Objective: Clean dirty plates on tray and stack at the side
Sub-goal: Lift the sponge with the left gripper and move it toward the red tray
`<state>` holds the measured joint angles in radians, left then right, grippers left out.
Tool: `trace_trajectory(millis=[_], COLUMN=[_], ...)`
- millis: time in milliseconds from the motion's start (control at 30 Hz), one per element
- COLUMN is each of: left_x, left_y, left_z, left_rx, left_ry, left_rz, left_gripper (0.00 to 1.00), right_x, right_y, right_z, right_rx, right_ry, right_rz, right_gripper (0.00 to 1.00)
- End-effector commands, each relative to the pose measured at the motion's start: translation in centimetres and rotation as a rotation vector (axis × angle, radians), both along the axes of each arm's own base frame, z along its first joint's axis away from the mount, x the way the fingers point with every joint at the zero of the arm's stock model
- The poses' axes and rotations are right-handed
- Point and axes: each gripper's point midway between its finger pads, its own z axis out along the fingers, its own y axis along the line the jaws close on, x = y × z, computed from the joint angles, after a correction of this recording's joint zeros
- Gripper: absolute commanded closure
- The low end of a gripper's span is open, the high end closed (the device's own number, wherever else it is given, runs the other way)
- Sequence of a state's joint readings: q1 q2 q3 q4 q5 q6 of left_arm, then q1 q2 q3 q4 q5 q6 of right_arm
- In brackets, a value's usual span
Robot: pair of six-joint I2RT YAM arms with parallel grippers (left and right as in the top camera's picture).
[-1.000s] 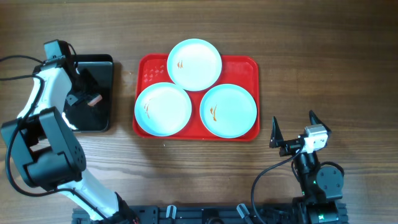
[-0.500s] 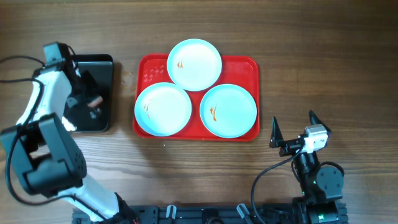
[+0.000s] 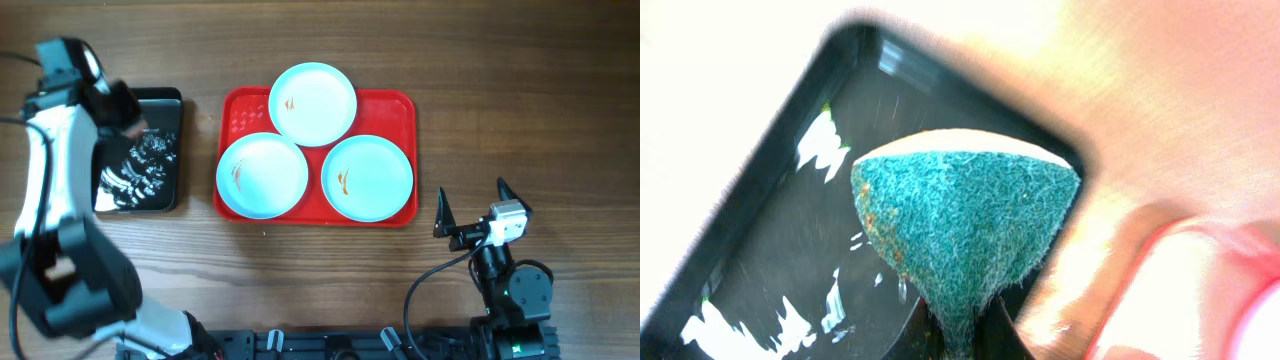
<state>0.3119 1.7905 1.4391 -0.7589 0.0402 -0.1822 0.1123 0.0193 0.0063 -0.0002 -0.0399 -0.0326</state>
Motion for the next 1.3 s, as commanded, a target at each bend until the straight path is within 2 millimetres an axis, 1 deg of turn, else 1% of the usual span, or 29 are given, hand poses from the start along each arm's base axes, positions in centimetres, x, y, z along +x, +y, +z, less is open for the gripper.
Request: trace_trajectory(millis=[0, 33, 133, 167, 200, 233, 300, 333, 367, 400, 433, 467, 533, 567, 633, 733, 767, 833, 900, 933, 967, 1033, 1067, 1100, 1133, 1167, 1200, 1233, 1267], left_x=[0.1, -0.1, -1.6, -1.9, -2.0, -1.7, -0.6, -0.5, -1.0, -1.4, -1.8, -3.0, -4.1, -4.0, -2.8, -1.2, -1.4, -2.0, -3.5, -3.4, -3.0, -1.9, -1.3, -1.3, -2.1, -2.9, -3.3, -3.9, -4.2], left_y=[1.3, 1.3, 0.9, 0.7, 0.7, 0.9, 0.5, 0.2, 0.9, 1.5, 2.0, 2.2, 2.0, 1.9, 2.0, 0.9, 0.7, 0.6, -0.1, -0.4, -0.5, -0.6, -1.2, -1.6, -1.0, 0.6, 1.0, 0.9, 0.1], left_z=[3.2, 1.8, -5.2, -5.9, -5.5, -3.6, 1.9, 3.9, 4.8, 4.4, 2.8, -2.8, -6.2, -6.0, -2.0, 5.0, 5.7, 2.0, -3.9, -4.2, -3.3, 1.8, 5.3, 7.7, 8.4, 6.1, 2.6, -0.5, -2.5], left_rx=[0.077, 0.067, 0.010, -0.001, 0.000, 0.008, 0.012, 0.023, 0.069, 0.099, 0.120, 0.097, 0.062, 0.060, 0.069, 0.038, 0.042, 0.022, -0.028, -0.049, -0.053, -0.041, -0.048, -0.048, 0.004, 0.077, 0.082, 0.035, -0.022], left_ry=[-0.070, -0.042, 0.122, 0.147, 0.145, 0.121, 0.004, -0.050, -0.055, -0.032, 0.007, 0.105, 0.198, 0.194, 0.117, -0.074, -0.087, -0.018, 0.116, 0.121, 0.100, -0.007, -0.098, -0.161, -0.162, -0.099, -0.041, 0.013, 0.061], left_rz=[0.013, 0.014, 0.014, 0.011, 0.012, 0.015, -0.001, -0.009, 0.013, 0.032, 0.047, 0.065, 0.081, 0.079, 0.077, 0.039, 0.035, 0.032, 0.030, 0.022, 0.017, 0.003, -0.019, -0.034, -0.018, 0.032, 0.049, 0.083, 0.080], left_gripper=[0.96, 0.96, 0.96, 0.96, 0.96, 0.96, 0.96, 0.96, 0.96, 0.96, 0.96, 0.96, 0.96, 0.96, 0.96, 0.96, 0.96, 0.96, 0.96, 0.96, 0.96, 0.96, 0.96, 0.96, 0.96, 0.96, 0.96, 0.96, 0.96], right_x=[0.0, 0.0, 0.0, 0.0, 0.0, 0.0, 0.0, 0.0, 0.0, 0.0, 0.0, 0.0, 0.0, 0.0, 0.0, 0.0, 0.0, 0.0, 0.0, 0.0, 0.0, 0.0, 0.0, 0.0, 0.0, 0.0, 0.0, 0.0, 0.0], right_y=[-0.3, -0.3, -0.3, -0.3, -0.3, -0.3, -0.3, -0.3, -0.3, -0.3, -0.3, -0.3, -0.3, -0.3, -0.3, -0.3, -0.3, -0.3, -0.3, -0.3, -0.3, -0.3, -0.3, -0.3, -0.3, -0.3, -0.3, -0.3, -0.3], right_z=[0.1, 0.1, 0.1, 0.1, 0.1, 0.1, 0.1, 0.1, 0.1, 0.1, 0.1, 0.1, 0.1, 0.1, 0.1, 0.1, 0.1, 0.1, 0.1, 0.1, 0.1, 0.1, 0.1, 0.1, 0.1, 0.1, 0.1, 0.1, 0.1], right_rx=[-0.016, -0.016, -0.016, -0.016, -0.016, -0.016, -0.016, -0.017, -0.016, -0.016, -0.016, -0.016, -0.016, -0.016, -0.016, -0.016, -0.016, -0.016, -0.016, -0.016, -0.016, -0.016, -0.016, -0.016, -0.016, -0.017, -0.016, -0.016, -0.016], right_ry=[-0.010, -0.010, -0.010, -0.010, -0.010, -0.010, -0.010, -0.010, -0.010, -0.010, -0.010, -0.010, -0.010, -0.010, -0.010, -0.010, -0.010, -0.010, -0.010, -0.010, -0.010, -0.010, -0.010, -0.010, -0.010, -0.010, -0.010, -0.010, -0.010], right_rz=[-0.015, -0.015, -0.015, -0.015, -0.015, -0.015, -0.015, -0.015, -0.015, -0.015, -0.015, -0.015, -0.015, -0.015, -0.015, -0.015, -0.015, -0.015, -0.015, -0.015, -0.015, -0.015, -0.015, -0.015, -0.015, -0.015, -0.015, -0.015, -0.015], right_gripper=[0.00, 0.00, 0.00, 0.00, 0.00, 0.00, 0.00, 0.00, 0.00, 0.00, 0.00, 0.00, 0.00, 0.00, 0.00, 0.00, 0.00, 0.00, 0.00, 0.00, 0.00, 0.00, 0.00, 0.00, 0.00, 0.00, 0.00, 0.00, 0.00])
